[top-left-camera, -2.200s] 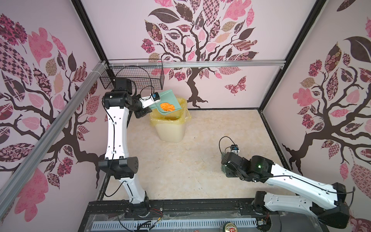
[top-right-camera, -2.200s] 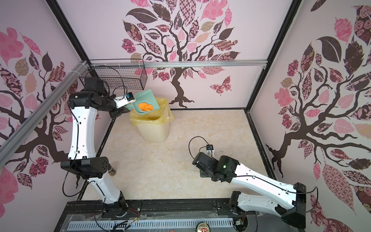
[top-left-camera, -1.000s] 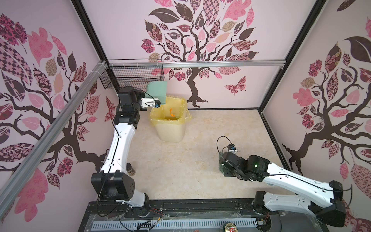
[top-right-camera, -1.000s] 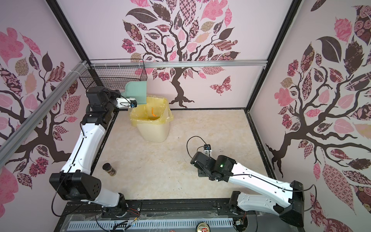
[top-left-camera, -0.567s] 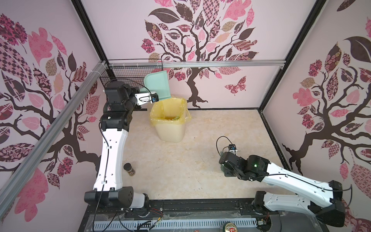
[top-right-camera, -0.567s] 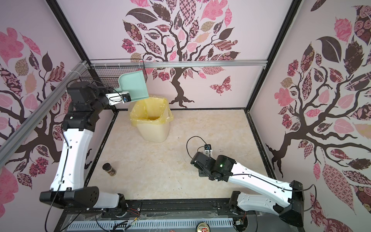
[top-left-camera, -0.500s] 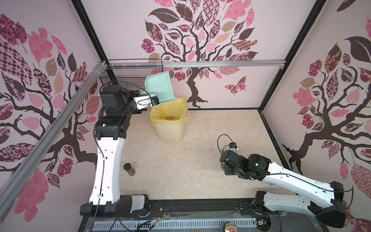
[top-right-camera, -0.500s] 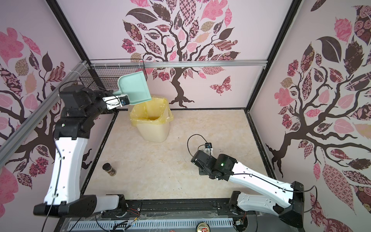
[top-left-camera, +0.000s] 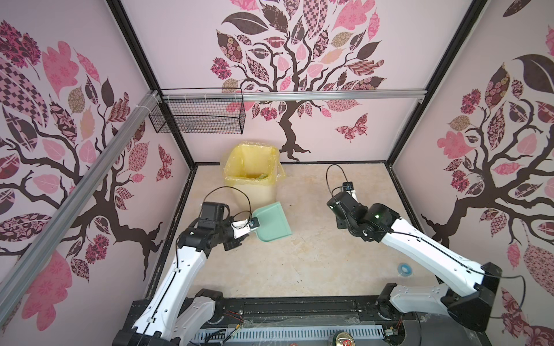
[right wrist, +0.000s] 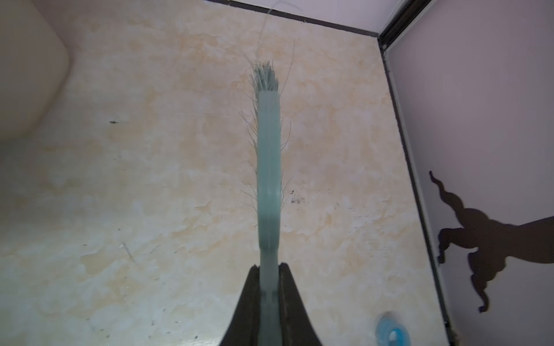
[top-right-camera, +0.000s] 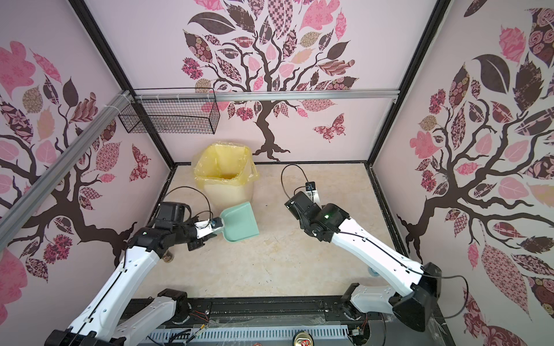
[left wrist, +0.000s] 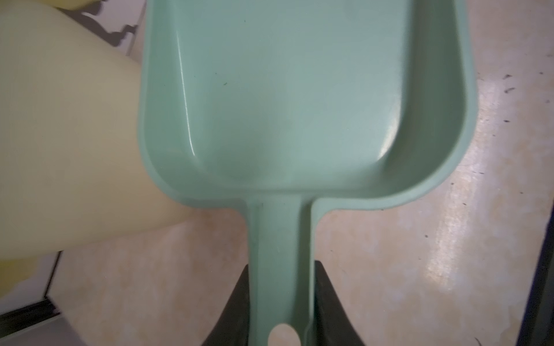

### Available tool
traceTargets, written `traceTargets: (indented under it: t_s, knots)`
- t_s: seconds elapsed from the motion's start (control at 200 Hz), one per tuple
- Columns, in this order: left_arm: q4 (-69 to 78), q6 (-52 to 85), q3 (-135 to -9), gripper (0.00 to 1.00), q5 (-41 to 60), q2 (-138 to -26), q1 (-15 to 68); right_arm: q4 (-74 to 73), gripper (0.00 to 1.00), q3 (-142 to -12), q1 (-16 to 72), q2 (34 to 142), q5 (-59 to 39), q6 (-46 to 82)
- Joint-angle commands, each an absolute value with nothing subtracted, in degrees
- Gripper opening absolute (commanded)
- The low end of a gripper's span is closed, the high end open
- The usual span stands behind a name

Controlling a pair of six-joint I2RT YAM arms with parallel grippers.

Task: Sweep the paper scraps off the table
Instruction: 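Lower the empty dustpan with the left gripper while the right brush moves beside it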

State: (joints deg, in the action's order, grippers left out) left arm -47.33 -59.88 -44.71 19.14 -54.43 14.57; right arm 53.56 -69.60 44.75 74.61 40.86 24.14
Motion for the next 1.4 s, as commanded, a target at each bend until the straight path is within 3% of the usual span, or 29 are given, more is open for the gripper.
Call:
traceTargets:
  t_s: [0.0,0.18,0.385,0.59,0.835,1.055,1.175,1.391]
  knots:
    - [-37.4,-55.4,-38.8,0.0,14.8,-55.3,21.3,47.8,0.0,-66.1,44.6,78.8,50.8,11.4]
    - [-29.2,-51.2,-35.0,0.0,11.8,-62.9,27.0,28.5,0.0,-56.6,44.6,79.4,57.8,-3.5]
    - [-25.6,-49.0,-36.6,0.0,11.2,-72.6,27.1,4.2,0.0,-42.0,44.7,78.0,55.7,-24.3]
    - [-23.2,-48.4,-36.1,0.02,11.1,-75.0,27.2,6.4,0.0,-40.5,45.3,81.2,51.5,-25.2]
    - [-24.5,-48.0,-37.9,0.14,11.9,-76.0,27.2,13.7,0.13,-42.8,46.5,88.0,49.3,-22.3]
    - [-24.9,-48.3,-38.1,0.21,11.4,-76.8,27.2,22.2,0.18,-45.2,48.0,93.0,45.2,-17.8]
    - [-25.2,-48.5,-37.6,0.29,11.3,-75.9,27.1,24.8,0.28,-45.7,48.0,93.3,42.3,-14.6]
    - [-25.9,-47.5,-37.3,0.51,12.0,-73.2,27.2,26.9,0.62,-45.3,48.2,92.0,39.5,-12.0]
